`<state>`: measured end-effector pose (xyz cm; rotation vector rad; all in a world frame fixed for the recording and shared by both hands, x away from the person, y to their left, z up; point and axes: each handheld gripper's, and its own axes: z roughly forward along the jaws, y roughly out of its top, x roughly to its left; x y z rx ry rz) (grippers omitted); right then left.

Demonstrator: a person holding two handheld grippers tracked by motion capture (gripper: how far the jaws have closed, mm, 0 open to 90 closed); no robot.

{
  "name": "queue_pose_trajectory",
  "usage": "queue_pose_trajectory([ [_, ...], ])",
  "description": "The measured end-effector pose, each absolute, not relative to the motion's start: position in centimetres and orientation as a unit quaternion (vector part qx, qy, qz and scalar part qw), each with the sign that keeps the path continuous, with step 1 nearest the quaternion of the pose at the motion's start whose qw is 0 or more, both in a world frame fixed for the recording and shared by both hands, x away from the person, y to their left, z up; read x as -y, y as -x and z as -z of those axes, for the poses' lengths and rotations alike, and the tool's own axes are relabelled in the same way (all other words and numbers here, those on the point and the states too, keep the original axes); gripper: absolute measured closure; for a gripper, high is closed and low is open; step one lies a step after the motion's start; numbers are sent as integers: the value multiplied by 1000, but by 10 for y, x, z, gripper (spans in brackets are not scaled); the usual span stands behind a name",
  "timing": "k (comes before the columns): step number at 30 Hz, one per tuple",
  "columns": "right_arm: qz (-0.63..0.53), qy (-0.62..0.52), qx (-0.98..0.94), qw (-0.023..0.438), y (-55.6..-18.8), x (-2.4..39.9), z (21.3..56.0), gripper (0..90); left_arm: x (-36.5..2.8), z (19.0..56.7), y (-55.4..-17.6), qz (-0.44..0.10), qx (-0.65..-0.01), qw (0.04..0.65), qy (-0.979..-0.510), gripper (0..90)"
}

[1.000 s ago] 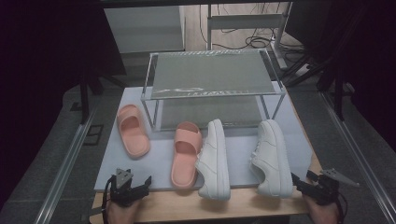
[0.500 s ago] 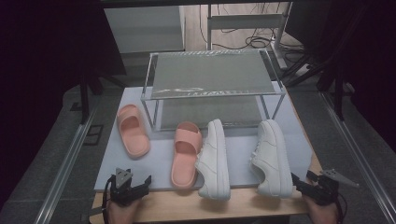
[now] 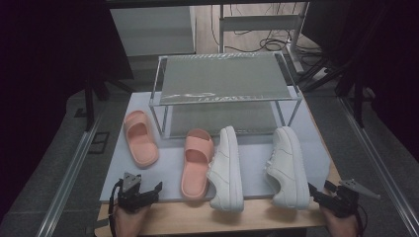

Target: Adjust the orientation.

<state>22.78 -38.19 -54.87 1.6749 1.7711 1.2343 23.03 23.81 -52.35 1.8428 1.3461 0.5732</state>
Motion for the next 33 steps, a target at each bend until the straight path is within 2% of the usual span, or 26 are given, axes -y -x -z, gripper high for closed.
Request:
queue_pose_trajectory([
  [18,-443,-600,-634,203,-228,382,549,191,-243,502,-262,-225,-522,396,-721,186],
  [26,-443,-600,-634,203,-228,382,549,191,-247,495,-280,-240,-520,394,-719,232],
  [33,-443,-600,-634,203,-228,382,549,191,-251,491,-298,-237,-522,394,-719,316],
])
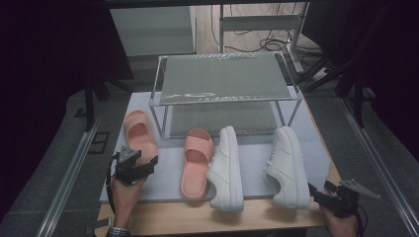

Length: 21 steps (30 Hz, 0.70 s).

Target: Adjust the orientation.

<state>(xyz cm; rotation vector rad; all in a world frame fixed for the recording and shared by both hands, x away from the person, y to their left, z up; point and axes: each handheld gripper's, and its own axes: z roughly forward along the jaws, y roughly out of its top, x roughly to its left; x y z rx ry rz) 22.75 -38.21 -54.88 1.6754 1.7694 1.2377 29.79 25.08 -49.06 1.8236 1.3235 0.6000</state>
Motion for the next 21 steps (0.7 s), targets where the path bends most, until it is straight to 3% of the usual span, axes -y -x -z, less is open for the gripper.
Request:
queue_pose_trajectory([
  [21,-443,-599,-635,204,-228,382,549,191,-261,482,-362,-251,-562,356,-702,602],
])
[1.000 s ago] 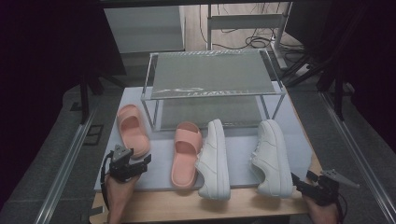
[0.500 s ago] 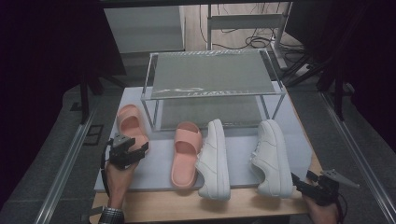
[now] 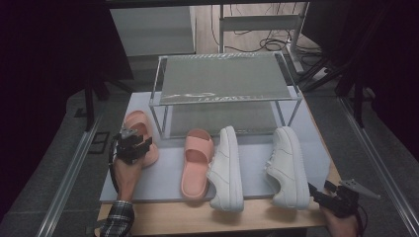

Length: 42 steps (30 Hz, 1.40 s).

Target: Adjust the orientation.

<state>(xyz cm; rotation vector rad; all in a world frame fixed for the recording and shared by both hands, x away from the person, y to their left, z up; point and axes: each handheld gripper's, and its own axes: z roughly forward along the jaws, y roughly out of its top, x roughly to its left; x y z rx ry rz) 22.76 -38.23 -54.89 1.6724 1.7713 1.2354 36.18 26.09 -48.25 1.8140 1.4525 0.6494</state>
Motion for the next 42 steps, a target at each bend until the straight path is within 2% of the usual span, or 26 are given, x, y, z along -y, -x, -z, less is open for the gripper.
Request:
queue_pose_trajectory([
  [13,-443,-599,-635,204,-228,382,549,190,-263,483,-394,-246,-578,332,-703,719],
  [27,-443,-599,-635,204,-228,382,549,190,-258,484,-418,-248,-596,304,-701,751],
  [35,-443,-599,-635,204,-228,382,549,190,-262,483,-416,-234,-610,314,-689,824],
  [42,-443,-599,-635,204,-228,382,549,190,-271,481,-409,-244,-610,310,-687,856],
])
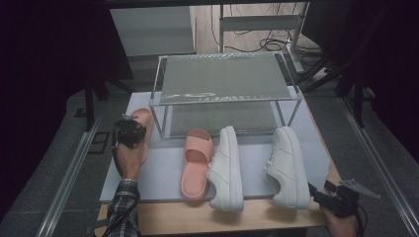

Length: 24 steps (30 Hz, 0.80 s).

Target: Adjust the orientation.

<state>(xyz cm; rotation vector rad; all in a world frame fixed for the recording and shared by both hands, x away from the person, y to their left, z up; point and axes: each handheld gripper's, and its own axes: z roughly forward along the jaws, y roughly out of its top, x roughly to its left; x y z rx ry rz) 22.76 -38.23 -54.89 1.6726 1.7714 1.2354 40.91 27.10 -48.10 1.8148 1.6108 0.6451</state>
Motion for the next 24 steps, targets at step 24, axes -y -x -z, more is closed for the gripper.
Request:
queue_pose_trajectory([
  [24,-443,-600,-635,204,-228,382,549,190,-285,465,-338,-276,-555,315,-719,860],
])
